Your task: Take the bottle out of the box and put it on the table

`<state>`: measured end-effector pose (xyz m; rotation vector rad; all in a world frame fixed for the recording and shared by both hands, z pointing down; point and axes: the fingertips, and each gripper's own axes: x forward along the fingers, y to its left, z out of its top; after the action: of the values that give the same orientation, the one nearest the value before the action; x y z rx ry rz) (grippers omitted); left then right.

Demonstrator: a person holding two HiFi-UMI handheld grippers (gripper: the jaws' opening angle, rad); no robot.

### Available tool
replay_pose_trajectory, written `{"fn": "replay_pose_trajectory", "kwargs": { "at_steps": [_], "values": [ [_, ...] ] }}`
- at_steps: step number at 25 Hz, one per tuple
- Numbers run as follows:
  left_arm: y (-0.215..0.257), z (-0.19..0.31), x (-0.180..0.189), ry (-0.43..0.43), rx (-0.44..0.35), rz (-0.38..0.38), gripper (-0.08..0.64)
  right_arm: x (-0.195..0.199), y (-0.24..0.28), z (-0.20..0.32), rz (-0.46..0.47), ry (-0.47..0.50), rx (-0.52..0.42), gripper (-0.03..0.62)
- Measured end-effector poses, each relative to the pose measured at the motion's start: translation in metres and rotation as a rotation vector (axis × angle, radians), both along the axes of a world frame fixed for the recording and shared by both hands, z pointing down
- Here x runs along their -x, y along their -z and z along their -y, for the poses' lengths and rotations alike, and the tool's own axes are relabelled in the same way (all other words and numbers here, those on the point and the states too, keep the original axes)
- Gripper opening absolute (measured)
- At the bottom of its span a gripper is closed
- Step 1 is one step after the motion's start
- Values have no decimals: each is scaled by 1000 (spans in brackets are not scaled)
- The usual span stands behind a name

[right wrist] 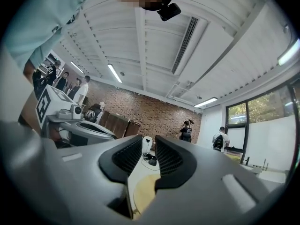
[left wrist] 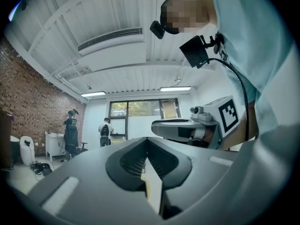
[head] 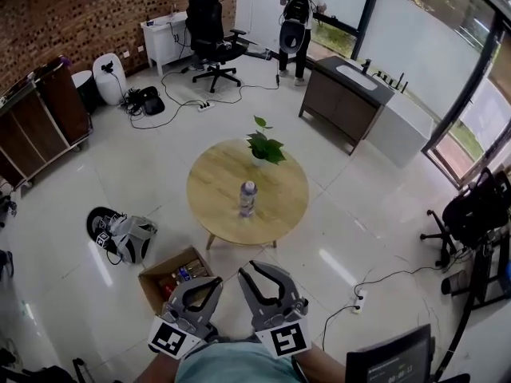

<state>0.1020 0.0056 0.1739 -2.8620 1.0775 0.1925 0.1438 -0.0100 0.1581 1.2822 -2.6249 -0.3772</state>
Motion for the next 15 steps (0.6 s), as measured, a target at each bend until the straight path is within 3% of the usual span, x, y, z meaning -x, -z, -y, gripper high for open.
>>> {"fn": "replay_pose_trajectory", "kwargs": {
  "at_steps": [4, 8, 15],
  "values": [
    [-2, -8, -29, -23, 0, 21, 11, -24, -6, -17, 9, 15, 33, 71],
    [-4, -18, -43, -23, 14, 28, 11, -34, -9, -32, 83, 27, 38, 56],
    [-4, -27, -47, 2, 21, 39, 11, -34, -16, -40, 26, 67, 61, 28]
  ]
}}
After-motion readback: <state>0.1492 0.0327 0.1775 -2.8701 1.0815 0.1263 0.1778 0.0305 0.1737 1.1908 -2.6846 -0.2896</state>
